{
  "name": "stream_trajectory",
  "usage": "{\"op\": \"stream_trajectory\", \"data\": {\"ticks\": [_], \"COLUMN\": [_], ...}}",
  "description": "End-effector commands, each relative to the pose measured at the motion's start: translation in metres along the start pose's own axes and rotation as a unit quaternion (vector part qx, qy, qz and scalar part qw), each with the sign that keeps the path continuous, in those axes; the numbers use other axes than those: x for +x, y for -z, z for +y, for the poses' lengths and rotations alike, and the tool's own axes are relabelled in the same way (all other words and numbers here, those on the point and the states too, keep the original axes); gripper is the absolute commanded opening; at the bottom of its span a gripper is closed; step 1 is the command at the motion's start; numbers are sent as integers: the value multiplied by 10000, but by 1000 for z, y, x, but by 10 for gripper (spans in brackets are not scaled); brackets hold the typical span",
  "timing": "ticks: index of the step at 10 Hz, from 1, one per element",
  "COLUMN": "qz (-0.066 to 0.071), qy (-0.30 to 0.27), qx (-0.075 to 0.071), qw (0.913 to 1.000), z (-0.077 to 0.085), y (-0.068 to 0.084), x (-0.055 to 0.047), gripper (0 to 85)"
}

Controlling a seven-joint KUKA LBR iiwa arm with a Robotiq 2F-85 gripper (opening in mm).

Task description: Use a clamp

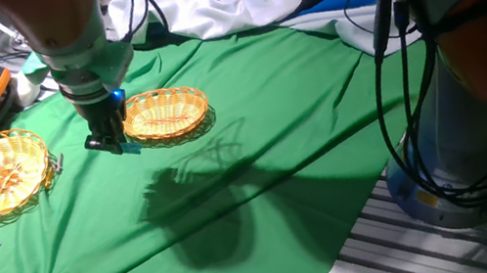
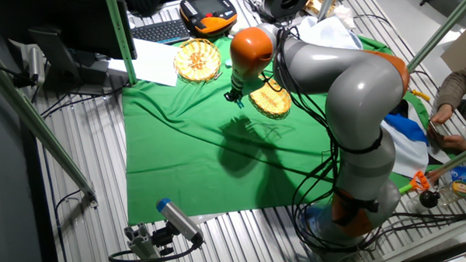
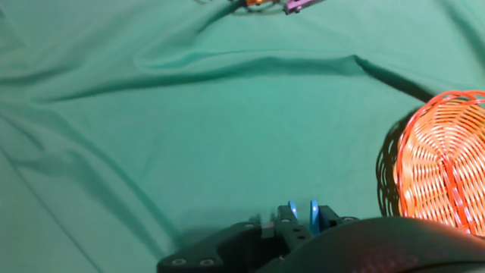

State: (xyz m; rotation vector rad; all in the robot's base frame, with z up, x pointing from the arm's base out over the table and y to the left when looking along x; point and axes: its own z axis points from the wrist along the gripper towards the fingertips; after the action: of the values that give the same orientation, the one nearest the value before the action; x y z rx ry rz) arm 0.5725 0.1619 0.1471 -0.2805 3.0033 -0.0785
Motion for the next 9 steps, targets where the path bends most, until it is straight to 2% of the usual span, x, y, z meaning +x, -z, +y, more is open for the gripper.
{"op": "stream_trajectory", "data": {"ticks": [1, 2, 4, 5, 7, 8, 9], "qz": [-20, -82, -192, -320, -484, -507, -605], "qy": [96, 218, 460, 534, 598, 603, 604], "qx": [0, 5, 9, 33, 138, 174, 160], "qw": [10000, 9997, 9988, 9981, 9969, 9967, 9962], "z": [0, 0, -24, -36, -55, -63, -69], "y": [0, 0, -3, -6, -14, -18, -25], "x": [0, 0, -24, -35, -51, -58, -63], "gripper": [0, 0, 0, 0, 0, 0, 0]}}
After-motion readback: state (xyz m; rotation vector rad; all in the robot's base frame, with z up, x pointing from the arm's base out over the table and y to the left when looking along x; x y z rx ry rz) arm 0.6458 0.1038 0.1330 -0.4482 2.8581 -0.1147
